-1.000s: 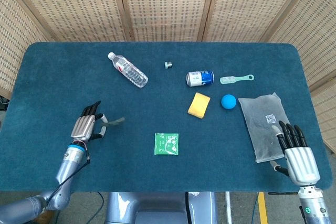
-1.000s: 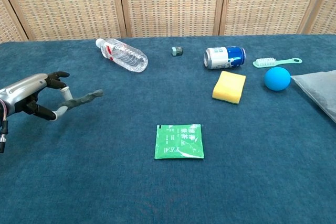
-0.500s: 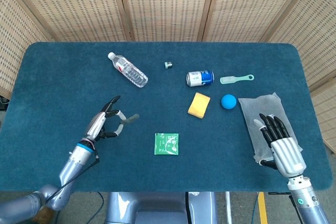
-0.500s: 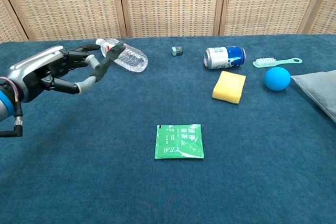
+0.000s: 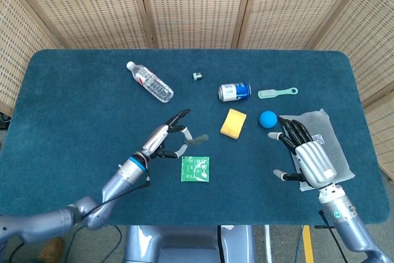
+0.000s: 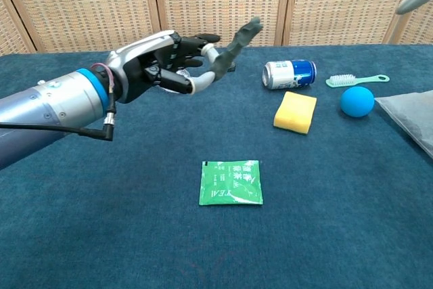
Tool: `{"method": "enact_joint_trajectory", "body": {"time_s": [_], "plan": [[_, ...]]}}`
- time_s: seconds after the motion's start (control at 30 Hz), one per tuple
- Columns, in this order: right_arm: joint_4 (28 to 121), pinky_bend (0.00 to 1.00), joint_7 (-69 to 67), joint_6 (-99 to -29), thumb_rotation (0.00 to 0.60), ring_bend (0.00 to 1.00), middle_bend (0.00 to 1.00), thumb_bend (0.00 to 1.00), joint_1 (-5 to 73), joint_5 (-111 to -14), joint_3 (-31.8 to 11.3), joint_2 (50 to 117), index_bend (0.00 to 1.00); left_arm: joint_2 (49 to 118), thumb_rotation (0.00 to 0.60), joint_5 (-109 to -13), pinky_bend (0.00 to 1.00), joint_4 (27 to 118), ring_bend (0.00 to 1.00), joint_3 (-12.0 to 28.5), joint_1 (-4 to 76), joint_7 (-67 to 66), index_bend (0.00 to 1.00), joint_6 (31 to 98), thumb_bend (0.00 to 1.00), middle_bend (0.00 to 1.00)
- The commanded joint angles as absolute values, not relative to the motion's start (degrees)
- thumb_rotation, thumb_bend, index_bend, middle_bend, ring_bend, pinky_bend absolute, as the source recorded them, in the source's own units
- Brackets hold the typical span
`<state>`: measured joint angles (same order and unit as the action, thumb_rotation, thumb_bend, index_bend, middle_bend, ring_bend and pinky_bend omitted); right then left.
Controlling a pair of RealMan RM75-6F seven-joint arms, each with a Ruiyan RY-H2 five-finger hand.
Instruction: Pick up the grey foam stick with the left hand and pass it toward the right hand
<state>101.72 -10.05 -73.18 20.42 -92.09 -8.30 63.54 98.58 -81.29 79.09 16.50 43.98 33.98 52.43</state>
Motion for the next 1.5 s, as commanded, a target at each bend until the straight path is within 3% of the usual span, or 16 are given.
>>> {"method": "enact_joint_trajectory", "body": {"time_s": [0.03,0.33,1.0,1.5], "plan": [[103.1,0.0,-10.7,-68.8,0.6,0.0,0.0,0.0,24.3,-88.6,-11.0,63.1,0.3,100.2,0.6,-79.8,0.0,78.4,0.0,17.5,46.0,31.8,0.79,50.8,0.47,0.0],[104.7,0.0,-8.4,-62.4,0.6,0.0,0.0,0.12,31.4,-83.0,-15.6,64.9,0.4,103.5,0.6,-76.5,0.0,75.6,0.0,18.6,49.2,28.7,0.8,49.3,0.47,0.0],[109.1,0.0,7.1,-59.4,0.6,0.0,0.0,0.35,36.7,-74.5,-15.9,67.3,0.49,105.6,0.6,-74.7,0.0,75.9,0.0,18.6,51.6,25.9,0.8,49.7,0.47,0.0],[110.1,0.0,11.8,-59.8,0.6,0.0,0.01,0.4,37.9,-72.1,-15.0,67.0,0.51,105.7,0.6,-74.0,0.0,76.5,0.0,18.5,52.0,24.9,0.8,50.3,0.47,0.0]]}}
